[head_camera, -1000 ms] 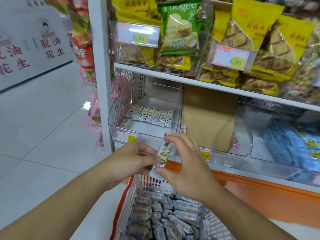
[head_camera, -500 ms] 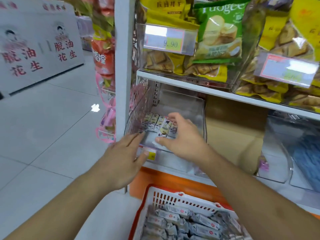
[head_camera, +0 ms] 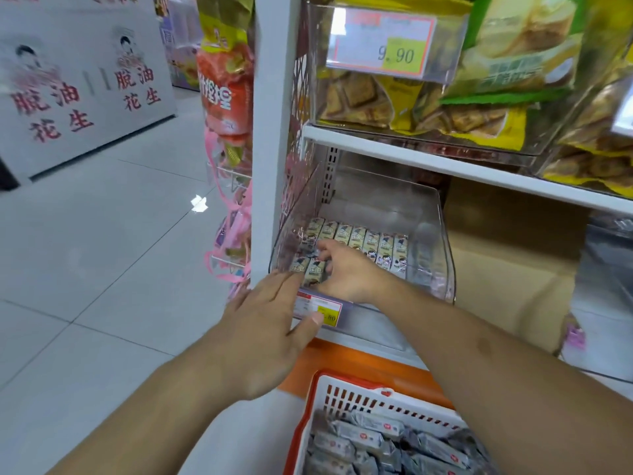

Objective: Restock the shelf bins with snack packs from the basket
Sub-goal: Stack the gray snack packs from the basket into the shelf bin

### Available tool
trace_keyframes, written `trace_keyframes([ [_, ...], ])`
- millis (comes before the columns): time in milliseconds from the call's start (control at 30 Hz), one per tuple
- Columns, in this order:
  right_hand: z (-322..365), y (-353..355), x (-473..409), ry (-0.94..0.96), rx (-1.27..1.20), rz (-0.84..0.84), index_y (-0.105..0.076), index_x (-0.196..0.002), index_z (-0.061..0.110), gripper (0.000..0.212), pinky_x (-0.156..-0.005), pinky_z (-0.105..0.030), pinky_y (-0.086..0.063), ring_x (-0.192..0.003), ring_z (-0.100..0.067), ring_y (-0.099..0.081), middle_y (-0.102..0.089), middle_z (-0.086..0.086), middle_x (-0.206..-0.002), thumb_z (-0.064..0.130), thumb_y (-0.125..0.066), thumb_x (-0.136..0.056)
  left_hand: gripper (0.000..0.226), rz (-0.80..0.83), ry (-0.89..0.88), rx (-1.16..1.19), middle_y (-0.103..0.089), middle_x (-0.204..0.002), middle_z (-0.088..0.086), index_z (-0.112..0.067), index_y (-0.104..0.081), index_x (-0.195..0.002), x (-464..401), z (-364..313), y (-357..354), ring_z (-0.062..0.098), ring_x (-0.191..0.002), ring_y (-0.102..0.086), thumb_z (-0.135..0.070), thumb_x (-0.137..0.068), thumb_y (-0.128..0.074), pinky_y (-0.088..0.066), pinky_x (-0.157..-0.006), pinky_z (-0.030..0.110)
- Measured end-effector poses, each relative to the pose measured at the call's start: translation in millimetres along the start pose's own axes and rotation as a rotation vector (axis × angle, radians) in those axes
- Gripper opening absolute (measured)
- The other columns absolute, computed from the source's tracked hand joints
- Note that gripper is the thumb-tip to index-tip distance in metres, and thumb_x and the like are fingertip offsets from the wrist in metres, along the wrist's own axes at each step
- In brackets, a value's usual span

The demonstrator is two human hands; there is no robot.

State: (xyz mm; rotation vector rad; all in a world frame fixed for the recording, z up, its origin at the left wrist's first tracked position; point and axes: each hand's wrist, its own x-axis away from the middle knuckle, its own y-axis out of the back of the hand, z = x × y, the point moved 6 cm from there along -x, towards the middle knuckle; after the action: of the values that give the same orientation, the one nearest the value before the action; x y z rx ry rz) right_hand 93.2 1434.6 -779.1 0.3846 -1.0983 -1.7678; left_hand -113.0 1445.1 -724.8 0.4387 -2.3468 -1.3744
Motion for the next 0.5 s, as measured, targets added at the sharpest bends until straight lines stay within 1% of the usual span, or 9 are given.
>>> trace_keyframes([
  [67,2,-6,-7,-0.015,-0.017,0.036,-0.037,-0.156,0.015,0.096,-0.108,-0.037,-0.049,-0.133,-0.026,-0.056,-0.051,-0.007,-0.148,0.027,-0.090,-0.077,0.074,-0.002,-0.003,-0.008,-0.001,-0.170,-0.015,-0.029,-0.001,-0.164,-1,-1,-3,0.004,-0.156,0.004,-0.063,-0.103,-0.024,-0.003,-0.129,0.034],
  [167,4,-8,-14,0.014,0.131,0.025,-0.035,-0.159,0.017,0.105,-0.110,-0.032,-0.046,-0.138,-0.025,-0.049,-0.045,-0.006,-0.153,0.029,-0.092,-0.072,0.075,-0.008,-0.007,-0.027,0.000,-0.170,-0.015,-0.028,-0.001,-0.164,-1,-2,-5,0.004,-0.155,0.004,-0.064,-0.103,-0.024,-0.003,-0.128,0.033],
  [267,3,-6,-13,0.036,0.160,0.007,-0.034,-0.159,0.017,0.103,-0.110,-0.031,-0.046,-0.138,-0.025,-0.049,-0.045,-0.008,-0.153,0.025,-0.091,-0.074,0.074,-0.019,-0.008,-0.025,0.000,-0.170,-0.015,-0.028,-0.001,-0.164,-2,-4,-6,0.005,-0.156,0.004,-0.063,-0.103,-0.025,-0.003,-0.128,0.034],
  [367,2,1,-2,0.031,0.059,0.012,-0.034,-0.161,0.020,0.103,-0.108,-0.031,-0.048,-0.137,-0.022,-0.052,-0.045,-0.004,-0.158,0.025,-0.092,-0.076,0.074,-0.030,-0.016,-0.010,0.003,-0.170,-0.015,-0.030,-0.001,-0.164,-1,-3,-7,0.005,-0.156,0.006,-0.063,-0.103,-0.026,-0.003,-0.129,0.036],
  [433,4,11,15,0.033,-0.012,-0.012,-0.035,-0.160,0.022,0.100,-0.104,-0.030,-0.048,-0.134,-0.019,-0.054,-0.046,0.001,-0.158,0.031,-0.092,-0.078,0.074,-0.032,-0.021,-0.001,0.005,-0.170,-0.017,-0.033,-0.001,-0.164,0,-3,-9,0.006,-0.156,0.009,-0.065,-0.102,-0.026,-0.004,-0.129,0.040],
  [500,8,27,39,0.056,-0.013,-0.087,-0.039,-0.158,0.024,0.093,-0.103,-0.030,-0.047,-0.131,-0.017,-0.055,-0.049,0.004,-0.155,0.044,-0.088,-0.081,0.072,-0.057,-0.037,0.021,0.001,-0.170,-0.016,-0.036,-0.005,-0.164,4,-5,-7,0.007,-0.156,0.005,-0.064,-0.102,-0.029,-0.007,-0.129,0.039],
])
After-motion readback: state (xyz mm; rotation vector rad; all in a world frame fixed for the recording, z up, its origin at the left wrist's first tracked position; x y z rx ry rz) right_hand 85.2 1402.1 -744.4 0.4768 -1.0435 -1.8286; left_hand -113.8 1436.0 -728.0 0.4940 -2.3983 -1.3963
